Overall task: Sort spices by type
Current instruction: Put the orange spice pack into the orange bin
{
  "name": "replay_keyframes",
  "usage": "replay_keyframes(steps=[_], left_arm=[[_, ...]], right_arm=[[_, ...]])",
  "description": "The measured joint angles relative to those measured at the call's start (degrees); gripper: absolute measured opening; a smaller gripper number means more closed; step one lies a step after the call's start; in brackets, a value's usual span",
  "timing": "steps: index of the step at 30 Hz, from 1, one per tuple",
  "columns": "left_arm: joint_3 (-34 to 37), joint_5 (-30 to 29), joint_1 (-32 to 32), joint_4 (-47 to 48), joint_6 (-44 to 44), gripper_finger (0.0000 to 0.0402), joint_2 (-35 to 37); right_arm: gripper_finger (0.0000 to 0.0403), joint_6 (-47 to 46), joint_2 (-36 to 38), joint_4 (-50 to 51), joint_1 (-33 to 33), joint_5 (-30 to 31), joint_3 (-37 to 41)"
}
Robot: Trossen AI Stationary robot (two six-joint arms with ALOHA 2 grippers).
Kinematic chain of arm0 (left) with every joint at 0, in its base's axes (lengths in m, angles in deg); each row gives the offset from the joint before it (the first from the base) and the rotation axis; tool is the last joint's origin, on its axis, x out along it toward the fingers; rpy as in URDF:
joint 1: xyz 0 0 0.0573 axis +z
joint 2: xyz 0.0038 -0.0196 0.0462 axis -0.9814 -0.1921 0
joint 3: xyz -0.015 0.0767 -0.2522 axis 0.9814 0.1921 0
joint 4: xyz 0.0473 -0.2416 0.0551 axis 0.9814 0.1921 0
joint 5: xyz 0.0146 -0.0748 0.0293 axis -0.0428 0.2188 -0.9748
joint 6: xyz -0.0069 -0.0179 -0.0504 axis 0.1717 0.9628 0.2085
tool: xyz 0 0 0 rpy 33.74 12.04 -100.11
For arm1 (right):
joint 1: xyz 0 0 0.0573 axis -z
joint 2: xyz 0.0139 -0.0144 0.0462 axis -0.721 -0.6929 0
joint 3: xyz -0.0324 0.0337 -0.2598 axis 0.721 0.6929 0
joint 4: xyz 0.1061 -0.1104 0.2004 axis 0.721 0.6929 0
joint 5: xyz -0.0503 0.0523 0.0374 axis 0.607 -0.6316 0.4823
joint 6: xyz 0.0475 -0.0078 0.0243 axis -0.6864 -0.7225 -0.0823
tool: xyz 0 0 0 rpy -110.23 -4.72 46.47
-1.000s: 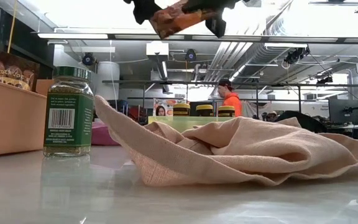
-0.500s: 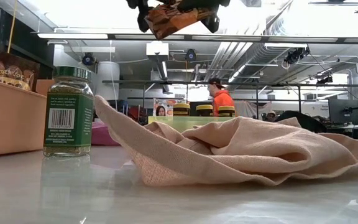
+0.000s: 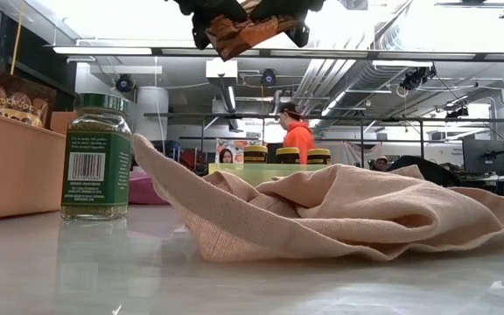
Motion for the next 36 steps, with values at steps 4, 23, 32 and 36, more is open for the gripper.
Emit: replay_keyframes(steps=[4, 23, 32, 36], left_arm=[[0.0, 1.24, 0.0, -0.19, -0.02, 0.0061, 0.0], [1.65, -3.26, 1.77, 18.86, -0.62, 0.0002, 2.93], [20.76, -24.8, -7.44, 6.69, 21.4, 0.0001, 27.8], [28.31, -45.88, -20.94, 5.33, 36.75, 0.0001, 38.02]], right_arm=[[0.0003, 0.0, 0.0, 0.02, 0.03, 0.0, 0.0], [0.0196, -2.38, 6.52, 4.81, 0.54, 13.18, 0.0], [0.0238, -3.37, 9.84, 12.08, 3.26, 15.78, -0.07], [0.0238, -3.48, 9.4, 11.1, 4.26, 15.08, -0.05]])
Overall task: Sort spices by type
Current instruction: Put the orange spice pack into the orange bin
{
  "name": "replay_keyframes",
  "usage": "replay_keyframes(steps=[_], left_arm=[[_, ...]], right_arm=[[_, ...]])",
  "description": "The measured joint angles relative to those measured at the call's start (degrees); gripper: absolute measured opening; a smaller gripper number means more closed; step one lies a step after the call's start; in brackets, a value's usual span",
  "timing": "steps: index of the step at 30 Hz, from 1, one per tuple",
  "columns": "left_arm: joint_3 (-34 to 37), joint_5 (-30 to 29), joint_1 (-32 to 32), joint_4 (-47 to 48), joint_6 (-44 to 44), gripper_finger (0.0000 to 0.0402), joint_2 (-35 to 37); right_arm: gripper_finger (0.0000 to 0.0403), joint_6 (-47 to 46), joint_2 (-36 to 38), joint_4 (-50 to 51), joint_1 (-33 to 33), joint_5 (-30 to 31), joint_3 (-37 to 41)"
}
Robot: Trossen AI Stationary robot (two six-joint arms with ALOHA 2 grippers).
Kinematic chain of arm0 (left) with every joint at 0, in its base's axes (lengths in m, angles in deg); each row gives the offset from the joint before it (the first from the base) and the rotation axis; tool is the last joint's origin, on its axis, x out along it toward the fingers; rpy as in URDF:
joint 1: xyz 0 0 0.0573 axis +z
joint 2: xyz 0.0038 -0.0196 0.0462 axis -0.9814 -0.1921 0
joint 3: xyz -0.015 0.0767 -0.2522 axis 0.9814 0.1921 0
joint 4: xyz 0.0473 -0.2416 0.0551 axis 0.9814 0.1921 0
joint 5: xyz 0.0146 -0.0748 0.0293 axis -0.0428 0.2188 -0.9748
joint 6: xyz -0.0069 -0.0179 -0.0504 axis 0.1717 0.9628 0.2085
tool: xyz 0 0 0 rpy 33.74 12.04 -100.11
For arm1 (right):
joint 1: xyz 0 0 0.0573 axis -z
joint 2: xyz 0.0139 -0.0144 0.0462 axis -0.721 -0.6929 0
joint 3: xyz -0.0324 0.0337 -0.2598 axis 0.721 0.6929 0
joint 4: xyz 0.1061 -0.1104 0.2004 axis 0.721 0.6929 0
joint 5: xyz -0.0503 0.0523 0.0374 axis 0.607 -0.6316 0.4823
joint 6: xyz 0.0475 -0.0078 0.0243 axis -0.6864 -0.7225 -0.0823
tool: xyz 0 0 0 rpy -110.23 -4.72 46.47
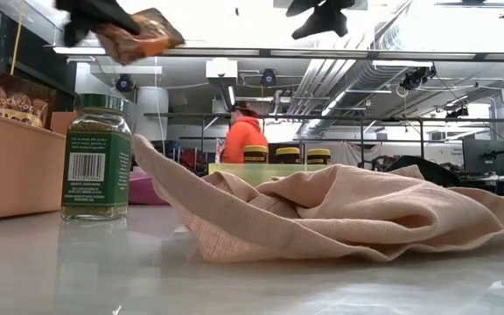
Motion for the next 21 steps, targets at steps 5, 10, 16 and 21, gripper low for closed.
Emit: replay_keyframes(steps=[5, 10, 16, 21], left_arm=[[2.7, -22.92, -17.84, 0.39, 11.45, 0.0, 0.43], [2.75, -30.79, -27.28, 1.59, 19.17, 0.0, -5.61], [2.77, -31.64, -34.67, 12.45, 33.68, 0.0, -8.47], [0.89, -29.31, -42.45, 21.82, 37.73, 0.0, -6.99]], right_arm=[[0.0238, -2.31, -0.66, -0.56, 0.82, -1.32, 0.03], [0.0238, -6.77, -1.1, -0.92, 0.79, -1.72, 0.05], [0.0238, -13.63, -1.71, -2.67, -0.82, -1.82, 0.05], [0.0238, -18.78, -2.0, -5.16, -2.62, -1.79, 0.05]])
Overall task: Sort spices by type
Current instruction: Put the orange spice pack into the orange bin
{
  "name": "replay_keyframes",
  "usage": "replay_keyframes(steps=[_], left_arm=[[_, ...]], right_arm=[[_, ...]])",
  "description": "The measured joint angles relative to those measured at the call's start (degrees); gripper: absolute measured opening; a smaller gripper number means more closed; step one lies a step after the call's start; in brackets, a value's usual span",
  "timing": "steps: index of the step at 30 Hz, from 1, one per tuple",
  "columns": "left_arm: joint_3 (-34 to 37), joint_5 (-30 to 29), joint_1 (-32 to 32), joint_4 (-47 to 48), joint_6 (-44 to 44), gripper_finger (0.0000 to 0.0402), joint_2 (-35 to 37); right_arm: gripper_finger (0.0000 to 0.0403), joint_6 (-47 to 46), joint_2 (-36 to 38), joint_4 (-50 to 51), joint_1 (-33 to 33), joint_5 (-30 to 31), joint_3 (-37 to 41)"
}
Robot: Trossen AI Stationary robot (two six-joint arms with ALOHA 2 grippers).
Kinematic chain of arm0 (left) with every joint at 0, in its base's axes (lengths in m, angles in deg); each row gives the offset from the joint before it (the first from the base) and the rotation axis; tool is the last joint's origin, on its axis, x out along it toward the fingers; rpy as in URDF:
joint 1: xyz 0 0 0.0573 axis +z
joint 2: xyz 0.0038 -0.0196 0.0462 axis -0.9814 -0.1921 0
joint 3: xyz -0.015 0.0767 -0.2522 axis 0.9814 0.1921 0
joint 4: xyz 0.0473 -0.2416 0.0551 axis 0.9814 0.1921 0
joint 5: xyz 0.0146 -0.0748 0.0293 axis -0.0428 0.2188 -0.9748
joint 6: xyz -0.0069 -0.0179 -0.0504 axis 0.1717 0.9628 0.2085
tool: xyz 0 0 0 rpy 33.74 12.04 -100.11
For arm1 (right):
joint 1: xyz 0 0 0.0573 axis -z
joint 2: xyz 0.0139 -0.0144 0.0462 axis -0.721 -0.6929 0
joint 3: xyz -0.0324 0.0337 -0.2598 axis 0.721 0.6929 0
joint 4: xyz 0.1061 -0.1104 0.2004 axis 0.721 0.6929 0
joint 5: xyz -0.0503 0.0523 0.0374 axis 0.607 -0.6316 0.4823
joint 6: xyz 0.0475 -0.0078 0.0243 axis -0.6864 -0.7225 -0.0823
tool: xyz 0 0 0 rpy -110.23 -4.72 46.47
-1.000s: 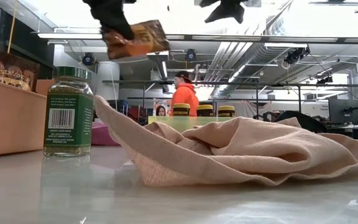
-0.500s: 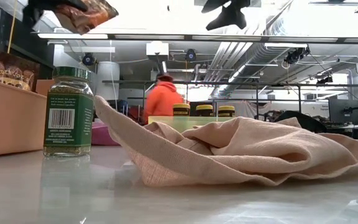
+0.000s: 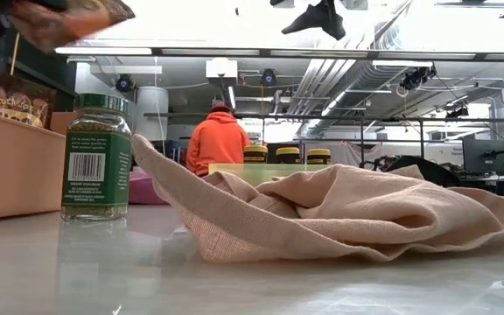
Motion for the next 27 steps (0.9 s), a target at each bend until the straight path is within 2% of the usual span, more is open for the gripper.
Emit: replay_keyframes(steps=[3, 7, 11, 15, 18, 21, 23, 27], left_arm=[[-1.67, 3.14, -5.46, 4.68, -1.78, 0.0, 1.76], [-2.17, 4.54, -12.81, 3.76, -7.09, 0.0, 6.61], [-2.17, 4.65, -19.43, -1.41, -13.38, 0.0, 13.5], [-2.17, 4.99, -24.55, -12.63, -24.03, 0.0, 20.46], [-2.34, 7.03, -25.98, -21.74, -34.54, 0.0, 22.59], [-1.44, 14.22, -25.59, -30.57, -40.79, 0.0, 22.7], [-0.64, 16.75, -25.3, -35.51, -41.86, 0.0, 22.33], [2.14, 16.89, -25.3, -39.84, -38.63, 0.0, 20.76]], right_arm=[[0.0238, -2.73, -0.39, -1.18, -1.22, -0.01, 0.02], [0.0238, -6.9, -1.64, -5.2, -3.49, 0.0, 0.02], [0.0238, -9.87, -5.01, -12.14, -6.23, -1.69, 0.02], [0.0238, -12.18, -10.08, -24.42, -9.39, -5.98, 0.02], [0.0238, -13.07, -14.08, -34.44, -12.01, -6.29, 0.02], [0.0238, -14.32, -17.36, -42.73, -14.33, -5.77, 0.02], [0.0238, -15.08, -18.85, -46.13, -16.04, -4.38, 0.02], [0.0238, -15.0, -20.98, -50.55, -20.28, 2.19, 0.02]])
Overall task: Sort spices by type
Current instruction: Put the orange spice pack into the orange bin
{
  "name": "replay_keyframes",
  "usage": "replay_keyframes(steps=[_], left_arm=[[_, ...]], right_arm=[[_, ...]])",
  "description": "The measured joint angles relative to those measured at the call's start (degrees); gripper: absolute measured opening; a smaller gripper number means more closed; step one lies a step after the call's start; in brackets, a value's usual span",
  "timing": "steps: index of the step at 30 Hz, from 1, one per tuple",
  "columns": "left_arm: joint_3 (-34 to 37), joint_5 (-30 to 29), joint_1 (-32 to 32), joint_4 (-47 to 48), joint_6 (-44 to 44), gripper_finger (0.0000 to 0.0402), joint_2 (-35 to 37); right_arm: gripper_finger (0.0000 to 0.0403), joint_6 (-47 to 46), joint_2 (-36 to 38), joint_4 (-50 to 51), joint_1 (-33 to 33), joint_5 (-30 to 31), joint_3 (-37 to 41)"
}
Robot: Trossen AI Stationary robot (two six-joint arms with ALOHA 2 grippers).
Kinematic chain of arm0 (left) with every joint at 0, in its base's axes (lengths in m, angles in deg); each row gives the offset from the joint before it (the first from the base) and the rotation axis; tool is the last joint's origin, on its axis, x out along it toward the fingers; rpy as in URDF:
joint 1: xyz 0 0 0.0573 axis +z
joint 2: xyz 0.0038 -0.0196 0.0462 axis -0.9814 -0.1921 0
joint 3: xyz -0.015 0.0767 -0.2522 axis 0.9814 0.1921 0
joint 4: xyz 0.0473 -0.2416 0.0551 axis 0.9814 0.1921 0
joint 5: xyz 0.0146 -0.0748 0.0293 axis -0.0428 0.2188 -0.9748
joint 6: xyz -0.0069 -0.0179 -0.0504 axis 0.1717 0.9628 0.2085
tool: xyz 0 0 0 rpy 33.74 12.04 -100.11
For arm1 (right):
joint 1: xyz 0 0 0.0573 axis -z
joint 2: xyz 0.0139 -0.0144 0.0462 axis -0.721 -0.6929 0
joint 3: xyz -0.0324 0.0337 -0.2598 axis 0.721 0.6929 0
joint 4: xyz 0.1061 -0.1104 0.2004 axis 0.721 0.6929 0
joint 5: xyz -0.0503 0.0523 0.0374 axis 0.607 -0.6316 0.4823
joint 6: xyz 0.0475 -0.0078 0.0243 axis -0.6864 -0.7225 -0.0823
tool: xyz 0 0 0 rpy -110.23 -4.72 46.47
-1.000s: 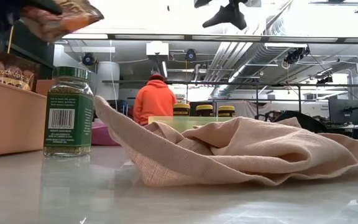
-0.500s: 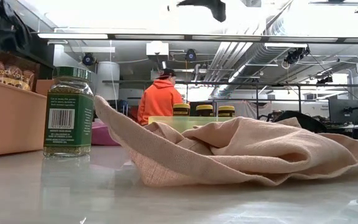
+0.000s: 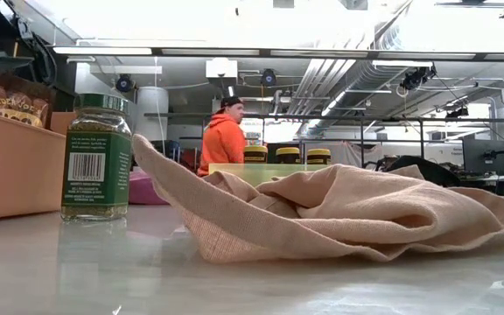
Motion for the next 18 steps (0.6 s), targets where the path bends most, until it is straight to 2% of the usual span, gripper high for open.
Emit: replay_keyframes(steps=[3, 5, 8, 10, 18], left_arm=[[1.11, -0.47, 0.02, 0.72, 3.77, 0.0, -1.79], [1.24, -4.12, 0.52, 2.44, 5.28, 0.0, -2.75], [1.24, -9.21, 2.22, 4.41, 3.99, 0.0, -3.23], [1.24, -9.03, 4.03, 5.33, 1.83, 0.0, -3.18], [1.24, 10.78, 13.54, 2.68, -8.61, 0.0, -2.45]], right_arm=[[0.0238, 2.04, -0.82, -2.4, -3.47, 5.93, 0.0], [0.0238, 0.81, -0.89, -3.01, -5.57, 10.89, 0.0], [0.0238, -0.26, -0.89, -4.29, -8.12, 17.39, 0.0], [0.0238, -0.31, -0.89, -5.81, -9.57, 21.07, 0.0], [0.0238, -2.26, -0.89, -6.16, -10.88, 31.89, 0.0]])
